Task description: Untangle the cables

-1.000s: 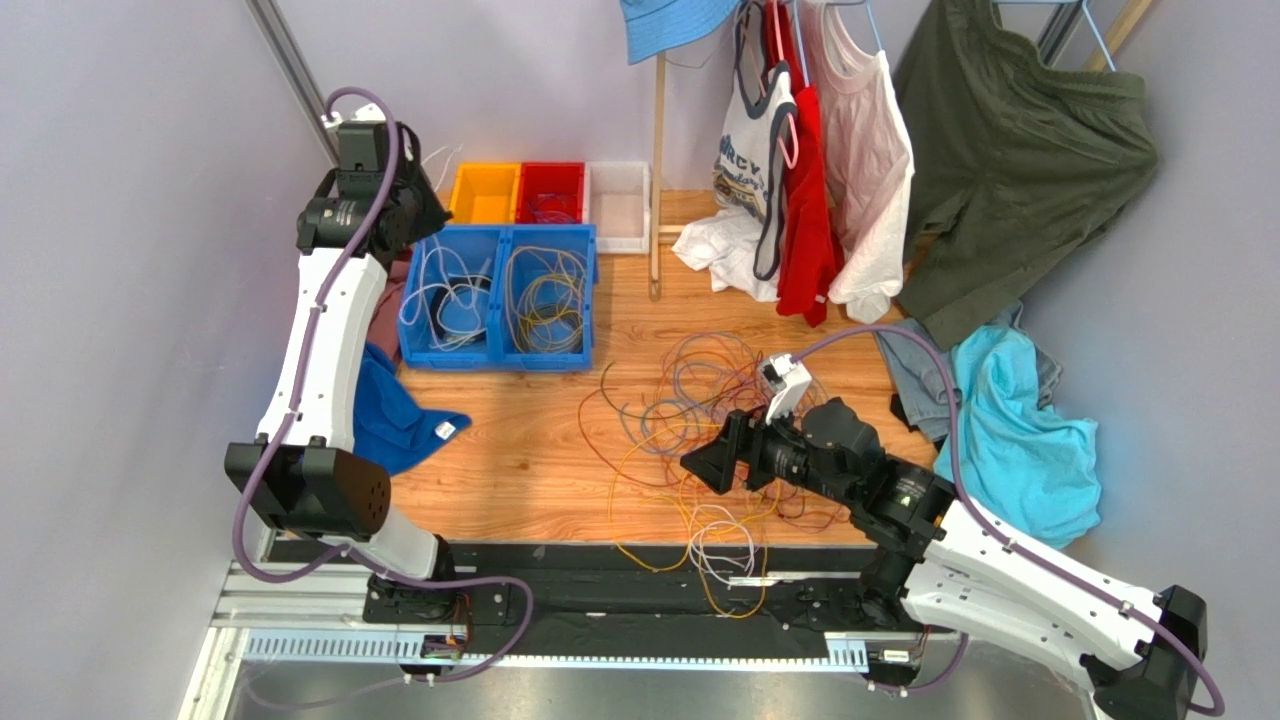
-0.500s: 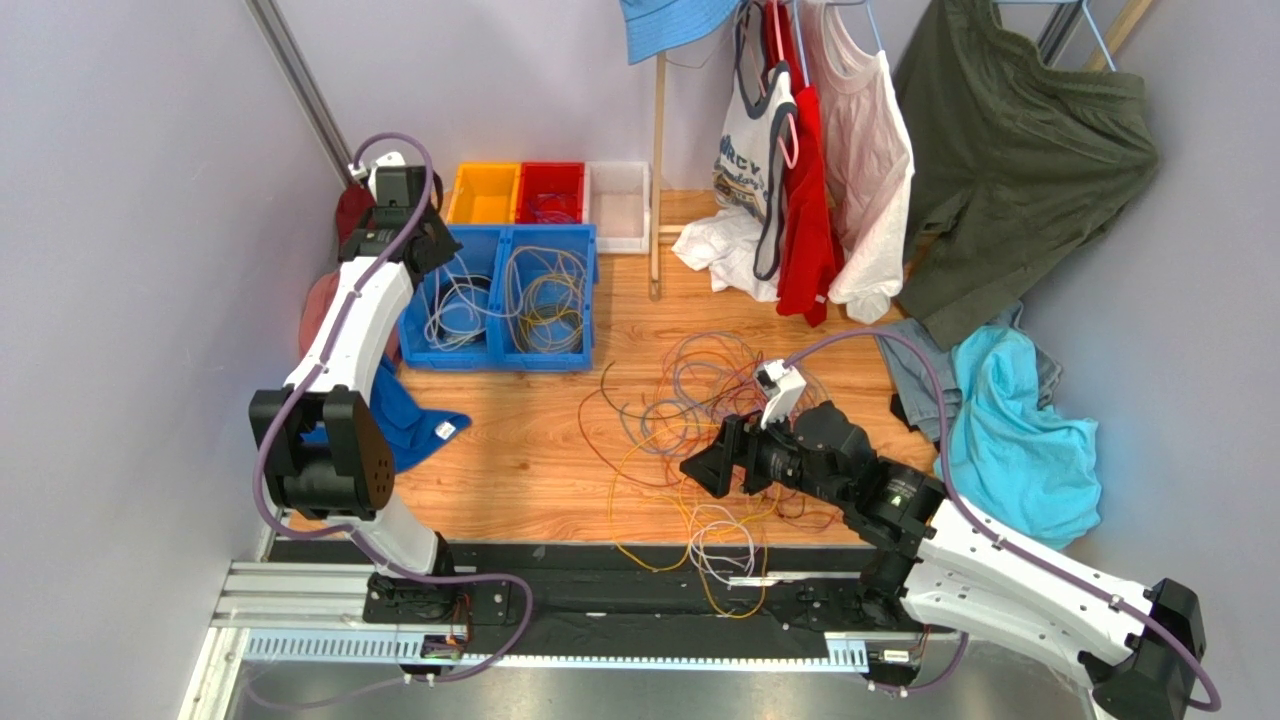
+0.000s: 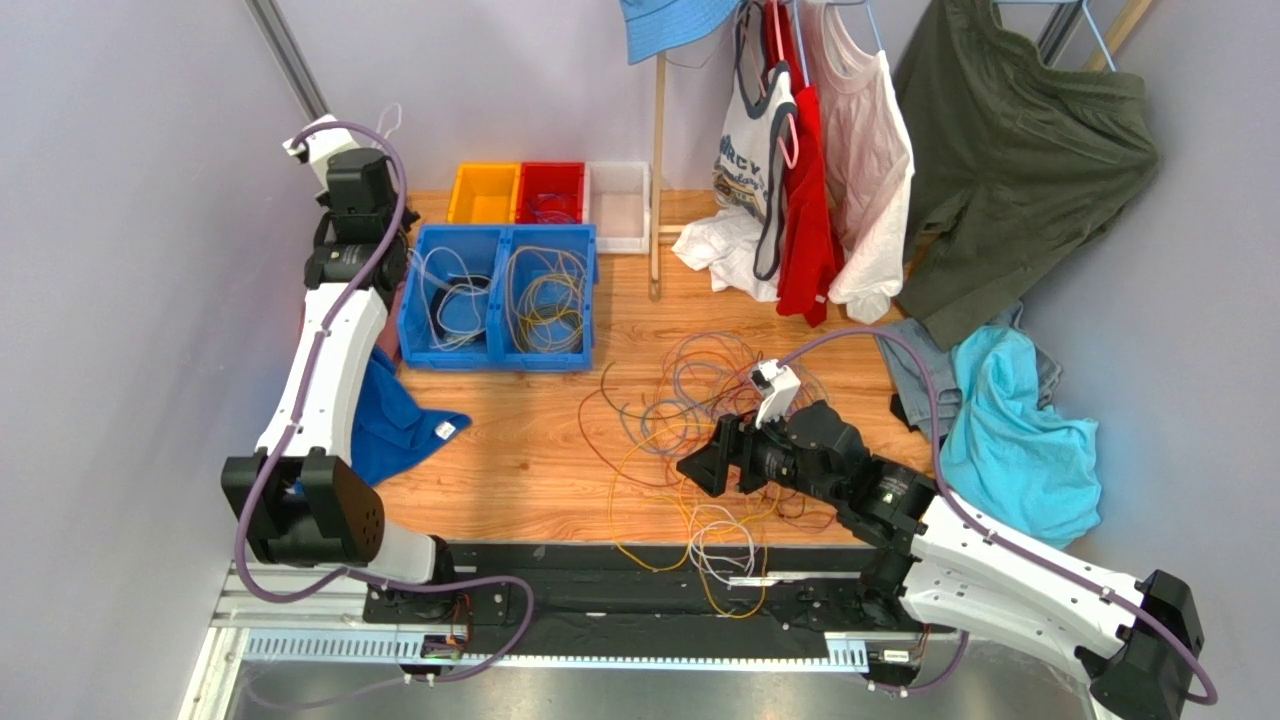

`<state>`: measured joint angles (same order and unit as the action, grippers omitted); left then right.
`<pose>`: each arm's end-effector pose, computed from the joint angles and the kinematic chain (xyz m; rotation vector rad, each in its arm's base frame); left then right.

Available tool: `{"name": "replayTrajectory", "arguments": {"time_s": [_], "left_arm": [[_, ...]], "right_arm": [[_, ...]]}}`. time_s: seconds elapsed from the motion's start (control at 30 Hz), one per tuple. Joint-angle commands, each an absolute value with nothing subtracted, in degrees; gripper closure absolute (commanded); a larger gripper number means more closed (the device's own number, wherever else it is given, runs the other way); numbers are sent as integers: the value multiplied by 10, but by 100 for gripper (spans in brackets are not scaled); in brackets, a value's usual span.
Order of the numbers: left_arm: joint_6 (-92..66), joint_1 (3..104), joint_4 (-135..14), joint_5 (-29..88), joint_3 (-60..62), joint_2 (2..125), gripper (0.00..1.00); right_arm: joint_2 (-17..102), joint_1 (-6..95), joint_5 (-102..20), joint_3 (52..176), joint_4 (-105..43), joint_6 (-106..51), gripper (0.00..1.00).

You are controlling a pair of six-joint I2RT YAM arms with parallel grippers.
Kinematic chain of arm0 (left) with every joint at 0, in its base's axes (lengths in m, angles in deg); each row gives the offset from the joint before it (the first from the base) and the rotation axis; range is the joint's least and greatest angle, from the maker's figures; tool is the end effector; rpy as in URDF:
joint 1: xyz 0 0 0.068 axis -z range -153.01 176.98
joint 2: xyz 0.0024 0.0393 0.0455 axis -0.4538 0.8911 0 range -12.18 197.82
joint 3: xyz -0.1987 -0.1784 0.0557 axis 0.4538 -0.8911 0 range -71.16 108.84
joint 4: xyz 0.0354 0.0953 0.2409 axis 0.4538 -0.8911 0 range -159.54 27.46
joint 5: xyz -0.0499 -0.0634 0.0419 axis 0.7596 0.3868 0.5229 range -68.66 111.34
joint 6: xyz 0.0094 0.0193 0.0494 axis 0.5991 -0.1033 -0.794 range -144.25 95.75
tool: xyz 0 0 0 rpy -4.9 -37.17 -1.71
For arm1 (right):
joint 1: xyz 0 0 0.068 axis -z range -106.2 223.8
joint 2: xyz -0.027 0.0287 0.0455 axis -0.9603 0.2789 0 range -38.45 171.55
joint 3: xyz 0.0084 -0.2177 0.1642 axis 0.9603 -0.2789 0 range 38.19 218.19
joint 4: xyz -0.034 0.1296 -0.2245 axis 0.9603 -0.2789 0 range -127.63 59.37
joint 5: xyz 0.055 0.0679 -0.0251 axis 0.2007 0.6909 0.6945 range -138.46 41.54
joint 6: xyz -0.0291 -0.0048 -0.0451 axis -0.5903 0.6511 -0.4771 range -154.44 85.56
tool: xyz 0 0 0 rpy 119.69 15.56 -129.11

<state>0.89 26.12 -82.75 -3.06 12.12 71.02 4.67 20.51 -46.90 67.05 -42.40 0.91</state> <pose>0.3333 0.0199 0.3995 -0.6962 1.7585 0.1206 0.1056 0.1433 0.2437 -0.3574 2.1456 0.9702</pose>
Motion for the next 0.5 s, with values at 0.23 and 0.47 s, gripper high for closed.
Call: {"name": "replayTrajectory", "arguments": {"time_s": [0.23, 0.47], "left_arm": [[9, 250, -793, -30, 122, 718, 100], [48, 250, -763, -1, 66, 722, 100]], "right_arm": [[40, 203, -479, 654, -397, 13, 25], [49, 203, -478, 646, -384, 17, 26]]}}
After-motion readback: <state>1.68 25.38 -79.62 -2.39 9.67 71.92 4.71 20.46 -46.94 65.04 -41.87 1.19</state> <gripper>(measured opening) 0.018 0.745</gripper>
